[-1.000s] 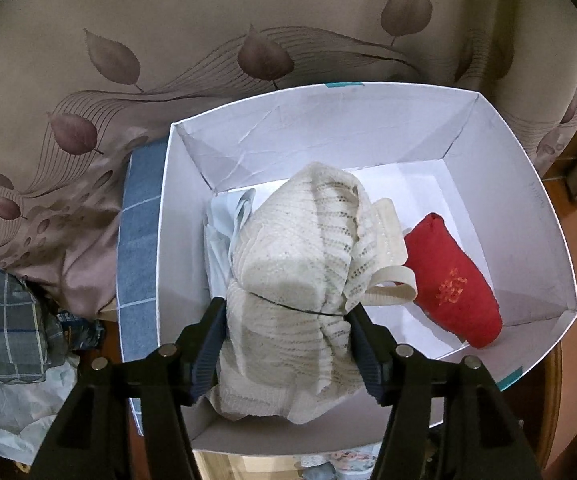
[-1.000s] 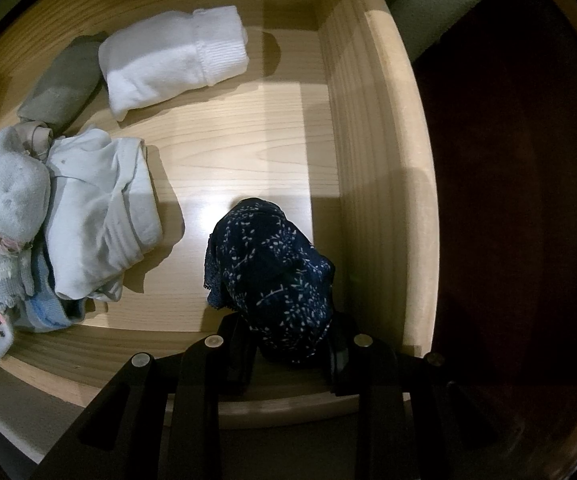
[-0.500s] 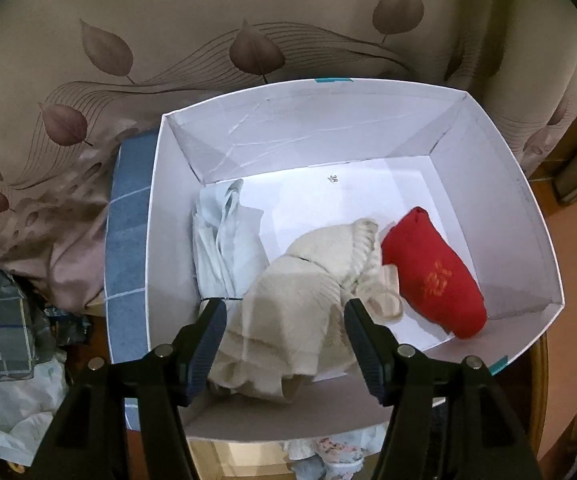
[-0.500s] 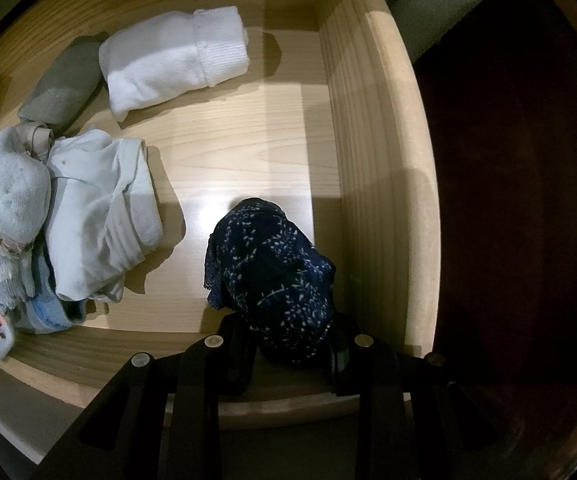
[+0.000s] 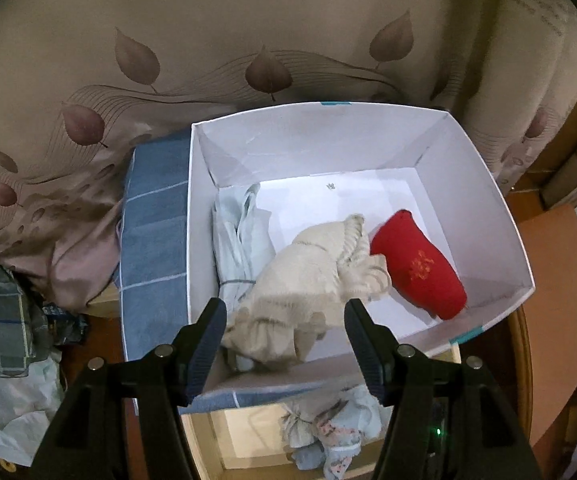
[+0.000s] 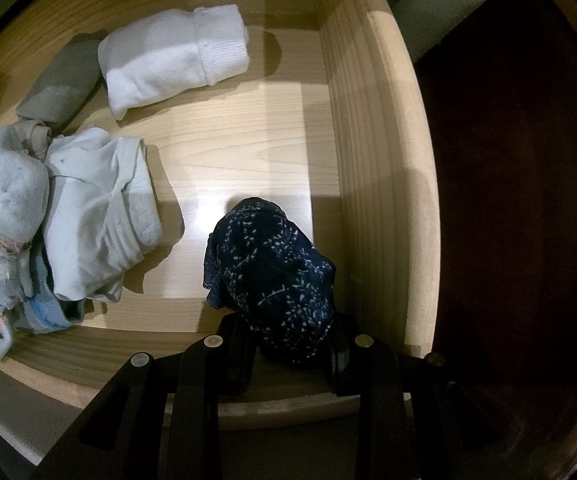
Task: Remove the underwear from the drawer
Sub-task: 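Move the open left tool back down over the grey garments in the drawer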
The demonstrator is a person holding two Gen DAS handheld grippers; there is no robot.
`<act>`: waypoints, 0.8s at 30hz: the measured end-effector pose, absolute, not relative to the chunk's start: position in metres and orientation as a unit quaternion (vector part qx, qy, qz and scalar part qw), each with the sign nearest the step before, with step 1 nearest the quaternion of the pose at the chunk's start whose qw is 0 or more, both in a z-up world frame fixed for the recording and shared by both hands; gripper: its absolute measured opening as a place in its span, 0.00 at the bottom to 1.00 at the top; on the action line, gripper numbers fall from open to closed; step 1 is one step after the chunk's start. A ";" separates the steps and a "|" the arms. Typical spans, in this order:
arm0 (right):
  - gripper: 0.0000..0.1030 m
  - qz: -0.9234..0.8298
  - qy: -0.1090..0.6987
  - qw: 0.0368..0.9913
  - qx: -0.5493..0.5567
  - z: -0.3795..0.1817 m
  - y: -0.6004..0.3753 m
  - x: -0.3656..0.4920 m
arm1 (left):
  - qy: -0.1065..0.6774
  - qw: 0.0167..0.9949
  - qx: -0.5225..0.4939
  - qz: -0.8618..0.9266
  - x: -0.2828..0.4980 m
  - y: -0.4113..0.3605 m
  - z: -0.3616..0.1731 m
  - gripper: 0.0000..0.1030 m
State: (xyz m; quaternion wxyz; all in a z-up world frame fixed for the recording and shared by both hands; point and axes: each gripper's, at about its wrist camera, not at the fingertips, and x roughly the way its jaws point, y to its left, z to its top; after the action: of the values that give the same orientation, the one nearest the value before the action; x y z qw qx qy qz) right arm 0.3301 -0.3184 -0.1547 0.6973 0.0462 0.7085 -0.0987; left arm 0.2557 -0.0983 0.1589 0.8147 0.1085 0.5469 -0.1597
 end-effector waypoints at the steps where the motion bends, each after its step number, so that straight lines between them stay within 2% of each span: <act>1: 0.25 -0.099 0.708 0.697 0.046 -0.155 -0.317 0.330 | 0.546 0.815 0.109 -0.160 0.252 -0.097 0.160 0.61; 13: 0.26 -0.103 0.709 0.696 0.047 -0.158 -0.317 0.331 | 0.552 0.814 0.109 -0.149 0.186 -0.044 0.147 0.61; 24: 0.27 -0.106 0.708 0.696 0.047 -0.157 -0.316 0.330 | 0.580 0.801 0.076 -0.123 0.141 0.000 0.081 0.61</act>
State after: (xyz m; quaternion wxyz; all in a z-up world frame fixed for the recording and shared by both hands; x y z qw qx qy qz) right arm 0.3300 -0.3160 -0.1571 0.6964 0.0473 0.7082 -0.1058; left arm 0.1410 0.0001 0.0810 0.8013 0.0764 0.5805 -0.1228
